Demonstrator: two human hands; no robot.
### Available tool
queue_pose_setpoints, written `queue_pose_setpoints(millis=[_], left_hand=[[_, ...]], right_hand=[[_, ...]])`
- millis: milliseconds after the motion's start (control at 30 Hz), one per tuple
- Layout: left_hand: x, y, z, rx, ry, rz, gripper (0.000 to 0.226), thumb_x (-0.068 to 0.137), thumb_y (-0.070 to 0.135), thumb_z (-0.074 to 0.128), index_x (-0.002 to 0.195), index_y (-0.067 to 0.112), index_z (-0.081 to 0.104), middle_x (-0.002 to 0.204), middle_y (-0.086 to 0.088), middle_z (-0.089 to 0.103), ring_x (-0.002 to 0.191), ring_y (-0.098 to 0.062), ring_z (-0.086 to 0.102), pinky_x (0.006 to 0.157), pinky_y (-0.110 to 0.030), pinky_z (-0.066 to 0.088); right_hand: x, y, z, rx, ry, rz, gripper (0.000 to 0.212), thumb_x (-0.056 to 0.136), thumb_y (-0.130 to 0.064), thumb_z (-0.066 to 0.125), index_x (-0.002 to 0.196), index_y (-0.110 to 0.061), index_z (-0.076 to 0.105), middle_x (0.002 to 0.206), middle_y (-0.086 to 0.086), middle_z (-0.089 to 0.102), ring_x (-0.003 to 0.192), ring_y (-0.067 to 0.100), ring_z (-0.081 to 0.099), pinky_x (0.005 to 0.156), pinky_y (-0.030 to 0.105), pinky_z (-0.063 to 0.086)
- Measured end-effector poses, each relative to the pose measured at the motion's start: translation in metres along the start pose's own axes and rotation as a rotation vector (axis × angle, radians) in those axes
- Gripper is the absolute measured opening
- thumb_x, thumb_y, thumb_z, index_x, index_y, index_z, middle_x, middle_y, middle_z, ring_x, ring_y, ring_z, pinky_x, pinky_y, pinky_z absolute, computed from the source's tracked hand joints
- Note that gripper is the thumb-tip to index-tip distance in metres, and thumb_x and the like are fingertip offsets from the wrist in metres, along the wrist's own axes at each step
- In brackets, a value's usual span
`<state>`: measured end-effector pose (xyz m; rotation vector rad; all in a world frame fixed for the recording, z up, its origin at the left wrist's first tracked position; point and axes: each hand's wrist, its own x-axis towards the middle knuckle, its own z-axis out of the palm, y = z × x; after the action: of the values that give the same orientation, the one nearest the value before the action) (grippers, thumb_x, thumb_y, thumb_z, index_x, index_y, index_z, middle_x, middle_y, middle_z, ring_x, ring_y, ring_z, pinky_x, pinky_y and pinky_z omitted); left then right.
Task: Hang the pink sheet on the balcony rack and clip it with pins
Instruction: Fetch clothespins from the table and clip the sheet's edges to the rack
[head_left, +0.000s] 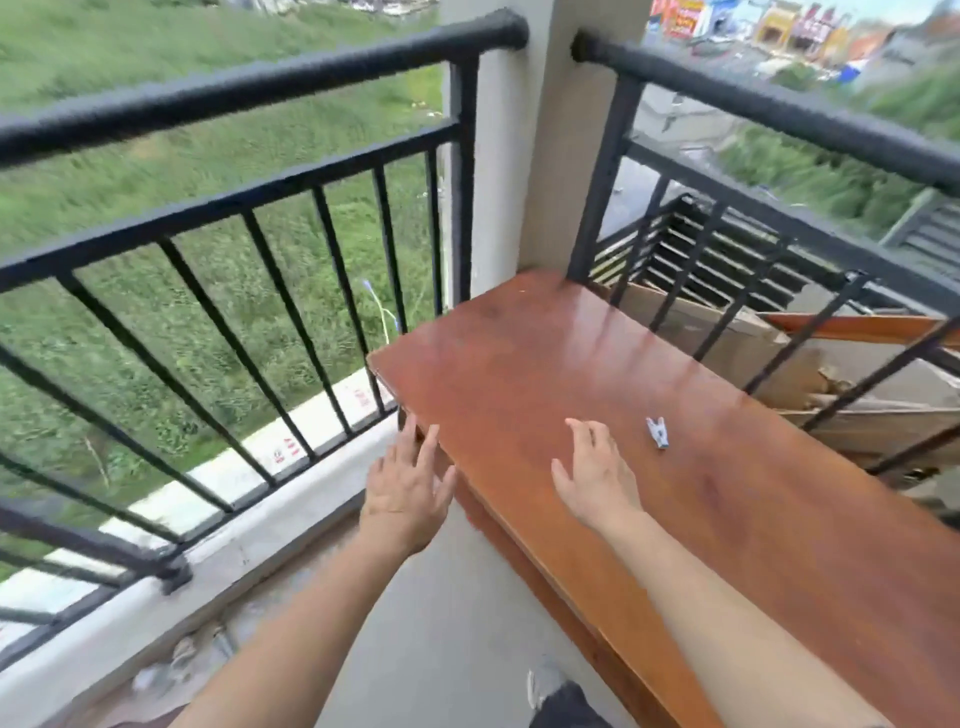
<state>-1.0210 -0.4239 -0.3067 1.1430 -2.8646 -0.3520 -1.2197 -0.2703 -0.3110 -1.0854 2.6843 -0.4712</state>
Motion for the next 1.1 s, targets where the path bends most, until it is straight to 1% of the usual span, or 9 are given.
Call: queue_pose_setpoints(millis=[233, 367, 533, 600, 700, 800, 900, 1000, 1100], left_hand=[[0.043, 0.086, 0.097, -0.091, -0.292, 0.081, 0.065, 0.100, 0.044, 0.032, 0.155, 0.022, 0.007, 0.162, -0.008, -0.013, 0.148, -0.026, 0.006, 0.116, -0.042, 0.023], [0.039, 0.110, 0.166, -0.105, -0.478, 0.039, 0.062, 0.101, 0.041, 0.030, 0.155, 0.020, 0.008, 0.162, -0.008, -0.012, 0.149, -0.026, -0.002, 0.119, -0.042, 0.015], [0.016, 0.102, 0.211, -0.039, -0.731, 0.021, 0.059, 0.102, 0.042, 0.023, 0.153, 0.015, 0.015, 0.163, -0.003, -0.003, 0.149, -0.023, -0.003, 0.118, -0.044, 0.019], [0.015, 0.094, 0.212, -0.052, -0.740, 0.037, 0.058, 0.102, 0.042, 0.024, 0.153, 0.016, 0.018, 0.163, -0.001, -0.003, 0.149, -0.020, -0.002, 0.117, -0.044, 0.019], [0.021, 0.085, 0.199, -0.100, -0.714, 0.002, 0.053, 0.102, 0.040, 0.029, 0.150, 0.018, 0.028, 0.162, -0.003, 0.008, 0.148, -0.021, 0.008, 0.115, -0.044, 0.022], [0.021, 0.073, 0.175, -0.136, -0.645, -0.145, 0.052, 0.101, 0.039, 0.033, 0.148, 0.019, 0.028, 0.160, -0.008, 0.013, 0.146, -0.025, 0.012, 0.115, -0.048, 0.023], [0.008, 0.046, 0.146, -0.188, -0.500, -0.278, 0.052, 0.099, 0.039, 0.037, 0.147, 0.020, 0.031, 0.160, -0.009, 0.013, 0.145, -0.026, 0.014, 0.114, -0.045, 0.024], [-0.025, 0.004, 0.119, -0.198, -0.373, -0.372, 0.050, 0.097, 0.037, 0.042, 0.143, 0.019, 0.035, 0.158, -0.009, 0.018, 0.142, -0.027, 0.019, 0.110, -0.043, 0.030], [-0.078, -0.045, 0.100, -0.182, -0.321, -0.526, 0.047, 0.096, 0.034, 0.045, 0.140, 0.018, 0.036, 0.156, -0.008, 0.022, 0.137, -0.028, 0.028, 0.105, -0.042, 0.034]], right_hand=[[0.013, 0.102, 0.044, 0.097, -0.196, 0.328, 0.050, 0.097, -0.039, 0.052, 0.142, -0.018, 0.043, 0.135, 0.009, 0.046, 0.121, 0.034, 0.053, 0.095, 0.040, 0.044], [0.034, 0.138, 0.083, 0.179, -0.231, 0.481, 0.052, 0.100, -0.049, 0.043, 0.140, -0.016, 0.046, 0.137, 0.012, 0.051, 0.125, 0.034, 0.052, 0.098, 0.041, 0.042], [0.054, 0.158, 0.115, 0.169, -0.259, 0.513, 0.048, 0.101, -0.051, 0.040, 0.133, -0.018, 0.053, 0.128, 0.011, 0.055, 0.117, 0.033, 0.056, 0.091, 0.039, 0.044], [0.059, 0.160, 0.121, 0.188, -0.241, 0.495, 0.037, 0.101, -0.045, 0.045, 0.121, -0.018, 0.060, 0.119, 0.011, 0.057, 0.110, 0.033, 0.058, 0.087, 0.038, 0.044], [0.065, 0.155, 0.122, 0.276, -0.229, 0.445, 0.023, 0.098, -0.035, 0.055, 0.107, -0.016, 0.063, 0.109, 0.011, 0.060, 0.106, 0.032, 0.057, 0.090, 0.037, 0.041], [0.074, 0.133, 0.116, 0.310, -0.269, 0.354, 0.020, 0.096, -0.031, 0.059, 0.104, -0.014, 0.063, 0.099, 0.007, 0.061, 0.105, 0.030, 0.057, 0.089, 0.034, 0.038], [0.081, 0.090, 0.114, 0.364, -0.288, 0.261, 0.017, 0.092, -0.031, 0.064, 0.101, -0.017, 0.065, 0.093, 0.000, 0.062, 0.101, 0.026, 0.062, 0.087, 0.032, 0.043], [0.078, 0.029, 0.120, 0.454, -0.315, 0.184, 0.029, 0.085, -0.033, 0.073, 0.108, -0.021, 0.061, 0.093, -0.007, 0.067, 0.092, 0.016, 0.068, 0.084, 0.031, 0.050], [0.056, -0.041, 0.138, 0.479, -0.381, 0.057, 0.048, 0.081, -0.033, 0.077, 0.124, -0.019, 0.062, 0.096, -0.005, 0.069, 0.093, 0.015, 0.069, 0.093, 0.032, 0.050]])
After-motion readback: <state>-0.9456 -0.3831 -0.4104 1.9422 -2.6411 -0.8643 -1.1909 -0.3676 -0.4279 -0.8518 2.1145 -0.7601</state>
